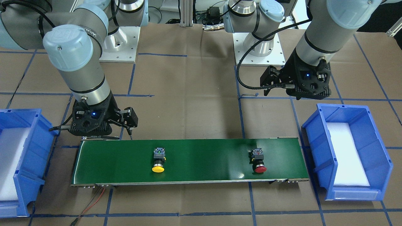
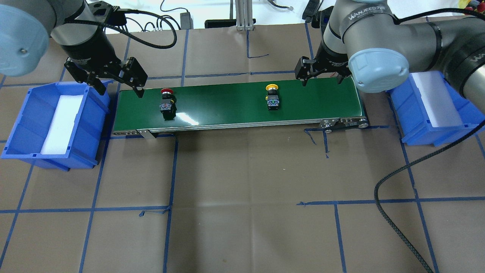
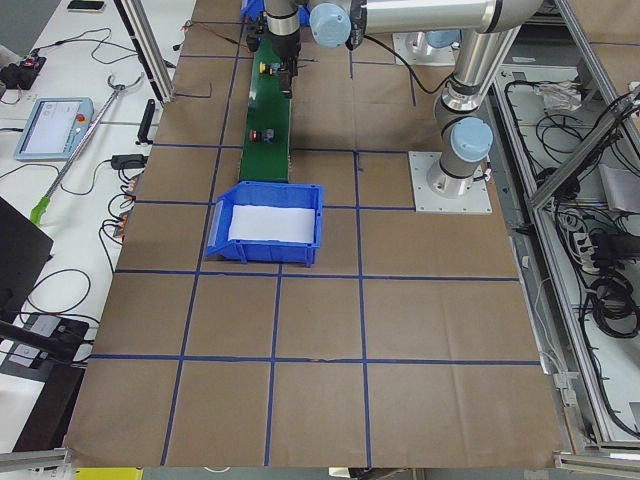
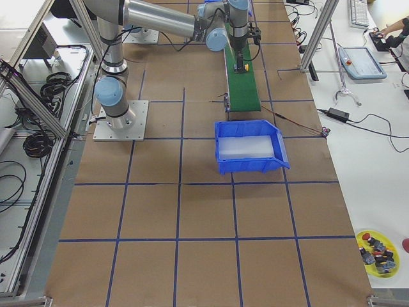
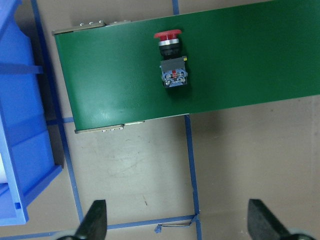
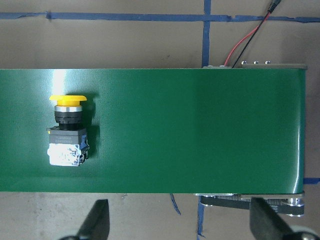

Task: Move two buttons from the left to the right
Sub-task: 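Lower the right gripper onto the yellow button on the belt and grasp it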

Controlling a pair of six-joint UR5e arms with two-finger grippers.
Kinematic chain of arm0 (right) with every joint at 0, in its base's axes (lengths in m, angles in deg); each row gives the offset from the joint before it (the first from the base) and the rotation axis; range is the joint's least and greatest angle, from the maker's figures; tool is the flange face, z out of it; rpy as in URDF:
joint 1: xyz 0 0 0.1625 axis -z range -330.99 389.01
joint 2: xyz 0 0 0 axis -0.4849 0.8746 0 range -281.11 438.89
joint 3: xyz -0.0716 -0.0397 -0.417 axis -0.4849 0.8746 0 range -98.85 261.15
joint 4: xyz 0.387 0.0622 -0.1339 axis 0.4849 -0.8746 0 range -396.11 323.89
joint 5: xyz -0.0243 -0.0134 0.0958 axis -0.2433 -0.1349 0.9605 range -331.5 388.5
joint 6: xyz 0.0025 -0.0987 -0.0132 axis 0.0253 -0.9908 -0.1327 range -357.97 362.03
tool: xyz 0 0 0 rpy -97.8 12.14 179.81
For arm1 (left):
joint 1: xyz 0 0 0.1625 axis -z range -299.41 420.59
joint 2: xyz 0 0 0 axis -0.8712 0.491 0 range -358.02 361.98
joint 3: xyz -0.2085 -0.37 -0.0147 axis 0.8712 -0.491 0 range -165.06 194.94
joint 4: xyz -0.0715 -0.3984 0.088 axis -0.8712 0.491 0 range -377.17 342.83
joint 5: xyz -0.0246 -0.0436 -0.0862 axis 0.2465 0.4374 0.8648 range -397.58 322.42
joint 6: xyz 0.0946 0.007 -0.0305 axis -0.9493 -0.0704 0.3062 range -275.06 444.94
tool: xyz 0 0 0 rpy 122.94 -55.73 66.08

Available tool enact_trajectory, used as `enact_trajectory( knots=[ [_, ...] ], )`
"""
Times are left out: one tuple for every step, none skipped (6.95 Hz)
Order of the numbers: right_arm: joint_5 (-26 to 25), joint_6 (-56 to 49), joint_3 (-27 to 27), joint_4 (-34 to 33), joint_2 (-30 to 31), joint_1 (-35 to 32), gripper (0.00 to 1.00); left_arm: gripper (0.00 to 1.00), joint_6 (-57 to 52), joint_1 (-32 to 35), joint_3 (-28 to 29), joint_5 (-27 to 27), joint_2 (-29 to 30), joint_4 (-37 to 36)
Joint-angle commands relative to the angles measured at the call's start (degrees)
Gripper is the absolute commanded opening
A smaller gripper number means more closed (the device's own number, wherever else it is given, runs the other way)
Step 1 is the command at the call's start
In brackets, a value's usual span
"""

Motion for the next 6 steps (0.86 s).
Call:
enact_trajectory(
  knots=[
    [0.0, 0.2, -0.1, -1.1, -1.7, 0.0, 1.00, 1.00, 0.3, 0.3, -4.4, 0.1, -3.5, -0.7],
    [0.1, 0.1, -0.2, -2.1, -2.1, 0.0, 1.00, 1.00, 0.4, 0.3, -4.5, 0.1, -4.2, -0.7],
    [0.1, 0.2, -0.4, -3.3, -3.1, 0.0, 1.00, 1.00, 0.4, 0.3, -3.6, 0.1, -3.9, -0.6],
    [0.1, 0.9, -0.4, -5.4, -5.1, 0.0, 1.00, 1.00, 0.5, 0.2, -2.8, 0.2, -3.3, -0.2],
    [0.1, 1.1, -0.4, -7.2, -6.9, -0.1, 1.00, 1.00, 1.8, 0.2, -2.7, 0.3, -2.9, -0.4],
    [0.1, 1.7, 0.0, -8.3, -9.2, -0.1, 1.00, 1.00, 1.9, 0.2, -2.8, 0.3, -2.6, -0.6]
  ],
)
